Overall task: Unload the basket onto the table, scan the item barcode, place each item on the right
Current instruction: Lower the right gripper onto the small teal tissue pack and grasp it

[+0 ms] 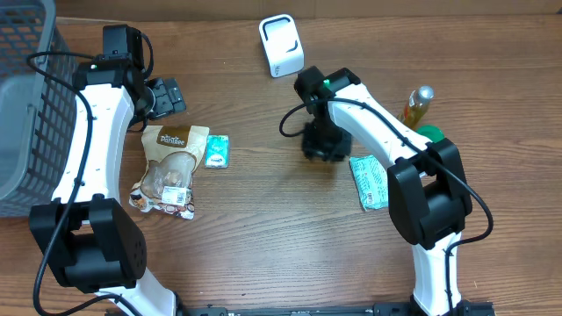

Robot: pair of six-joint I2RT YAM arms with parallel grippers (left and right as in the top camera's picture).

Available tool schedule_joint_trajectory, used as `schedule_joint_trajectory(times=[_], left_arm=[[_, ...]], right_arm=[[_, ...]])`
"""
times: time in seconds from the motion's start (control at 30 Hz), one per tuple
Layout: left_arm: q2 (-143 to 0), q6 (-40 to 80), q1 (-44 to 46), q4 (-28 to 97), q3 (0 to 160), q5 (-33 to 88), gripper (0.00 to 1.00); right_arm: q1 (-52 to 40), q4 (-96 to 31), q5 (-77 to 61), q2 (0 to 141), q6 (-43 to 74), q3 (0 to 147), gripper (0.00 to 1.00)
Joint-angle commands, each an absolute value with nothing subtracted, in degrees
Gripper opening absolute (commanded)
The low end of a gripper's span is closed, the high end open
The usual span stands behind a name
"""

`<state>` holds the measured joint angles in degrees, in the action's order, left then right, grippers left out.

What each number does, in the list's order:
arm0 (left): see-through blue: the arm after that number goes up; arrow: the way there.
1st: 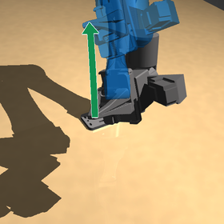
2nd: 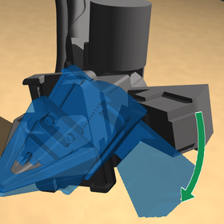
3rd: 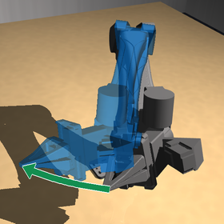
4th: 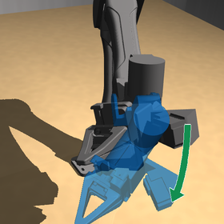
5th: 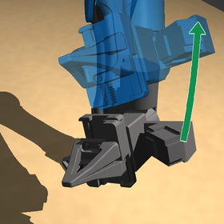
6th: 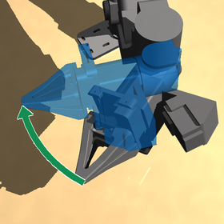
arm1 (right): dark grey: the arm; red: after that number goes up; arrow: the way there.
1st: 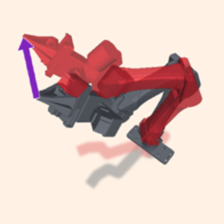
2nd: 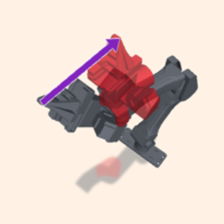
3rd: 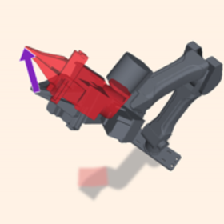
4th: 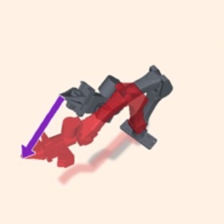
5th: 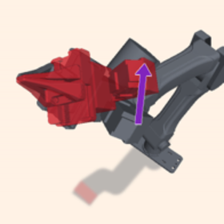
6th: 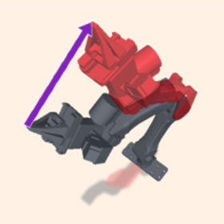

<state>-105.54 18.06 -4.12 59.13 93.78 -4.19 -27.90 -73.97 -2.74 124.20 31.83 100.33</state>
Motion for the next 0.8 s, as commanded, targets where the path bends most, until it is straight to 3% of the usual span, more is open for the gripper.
schedule_joint_trajectory(times=[0.0,0.2,0.37,0.77], left_arm=[[-104.99,18.04,-3.79,59.11,94.24,-4.89,1.0],[-104.99,18.04,-3.79,59.11,94.24,-4.89,1.0],[-104.99,18.02,-3.79,59.11,94.24,-4.89,1.0],[-104.99,18.04,-3.79,59.11,94.24,-4.89,1.0]], right_arm=[[-29.02,-66.52,-14.85,123.9,29.5,100.16,0.4],[-32.8,-52.77,-17.67,123.9,29.5,97.67,0.48],[-36.99,-44.82,-17.21,123.94,29.52,97.38,0.49],[-43.88,-33.45,0.36,124.38,37.1,97.38,0.48]])
